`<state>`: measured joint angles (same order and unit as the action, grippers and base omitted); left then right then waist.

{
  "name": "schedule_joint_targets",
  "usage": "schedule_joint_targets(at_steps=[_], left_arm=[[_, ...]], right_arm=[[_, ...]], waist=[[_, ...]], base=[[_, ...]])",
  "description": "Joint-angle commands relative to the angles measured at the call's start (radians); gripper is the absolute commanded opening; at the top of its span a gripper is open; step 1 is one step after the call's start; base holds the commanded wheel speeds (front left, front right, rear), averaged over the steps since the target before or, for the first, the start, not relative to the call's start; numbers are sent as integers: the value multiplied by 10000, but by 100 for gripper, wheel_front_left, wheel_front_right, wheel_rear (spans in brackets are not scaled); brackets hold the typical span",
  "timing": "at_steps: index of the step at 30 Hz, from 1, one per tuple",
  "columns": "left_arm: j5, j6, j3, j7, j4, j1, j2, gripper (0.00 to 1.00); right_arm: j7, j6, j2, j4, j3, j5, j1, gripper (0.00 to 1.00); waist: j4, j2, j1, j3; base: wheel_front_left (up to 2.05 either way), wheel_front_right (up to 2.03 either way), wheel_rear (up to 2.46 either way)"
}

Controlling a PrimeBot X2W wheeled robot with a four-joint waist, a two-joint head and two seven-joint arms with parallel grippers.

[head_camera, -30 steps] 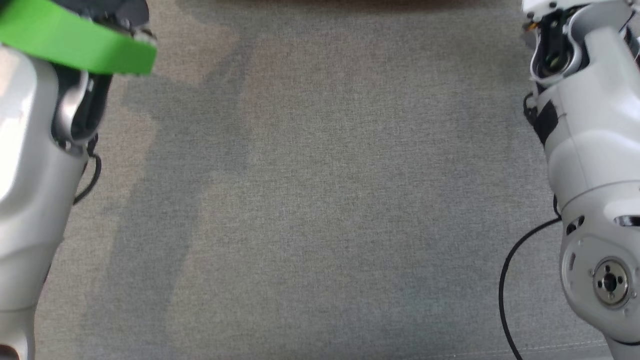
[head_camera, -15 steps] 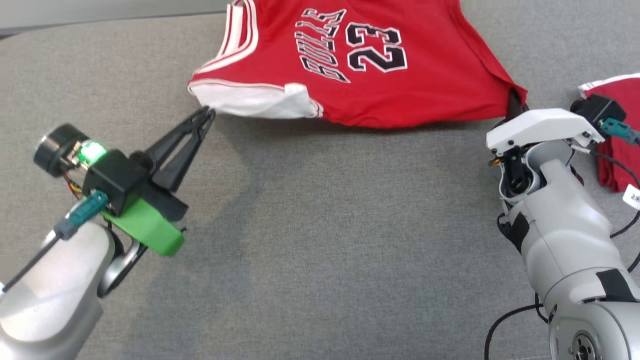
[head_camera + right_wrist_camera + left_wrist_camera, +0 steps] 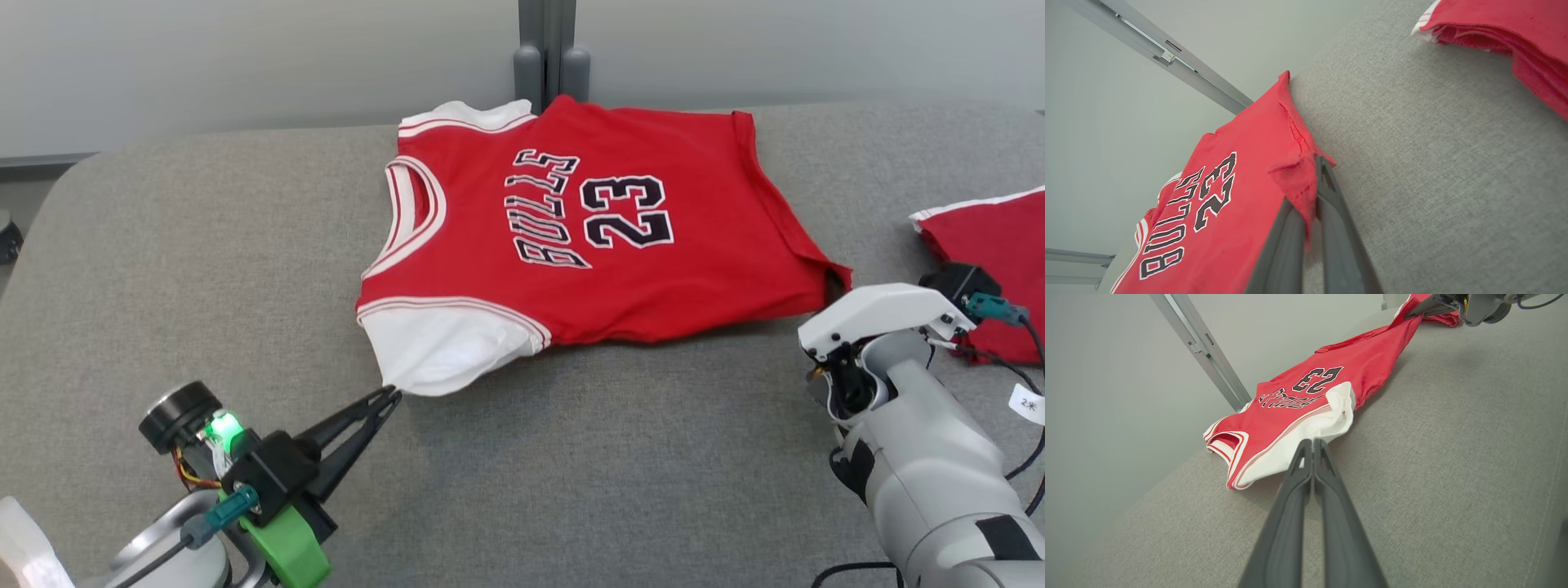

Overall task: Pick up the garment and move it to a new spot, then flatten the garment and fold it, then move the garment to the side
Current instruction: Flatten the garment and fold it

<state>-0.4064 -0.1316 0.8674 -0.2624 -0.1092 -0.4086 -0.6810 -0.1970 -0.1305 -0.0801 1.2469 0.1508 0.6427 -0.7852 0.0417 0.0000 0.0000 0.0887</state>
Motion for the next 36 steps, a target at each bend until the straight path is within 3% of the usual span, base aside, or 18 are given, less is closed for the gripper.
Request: schedule_joint_targets(at_steps=[1,13,20,29,36], left_arm=[[52,24,59,-29,10,261,-102,0],[-186,24,445,-29,561,1750,-448,0],[-220,24,151,-29,995,2563,-565,0],[-151,24,-261,-29,1286,3359,-707,0],[-117,24,-773,-28,1244,3312,-397,0]], right_arm=[[150,-1,-120,51,-85,18,298,0],[1895,-1,-675,-98,-691,176,1603,0],[2711,-3,-848,-684,-972,376,2316,0],[3999,-1,-1018,-2028,-1211,503,3427,0],[4450,-3,-1021,-3376,-671,199,3863,0]], waist=[[143,0,0,-462],[161,0,0,-1364],[67,0,0,-1671],[61,0,0,-1809],[41,0,0,-1676]], base=[[0,0,0],[0,0,0],[0,0,0],[0,0,0],[0,0,0]])
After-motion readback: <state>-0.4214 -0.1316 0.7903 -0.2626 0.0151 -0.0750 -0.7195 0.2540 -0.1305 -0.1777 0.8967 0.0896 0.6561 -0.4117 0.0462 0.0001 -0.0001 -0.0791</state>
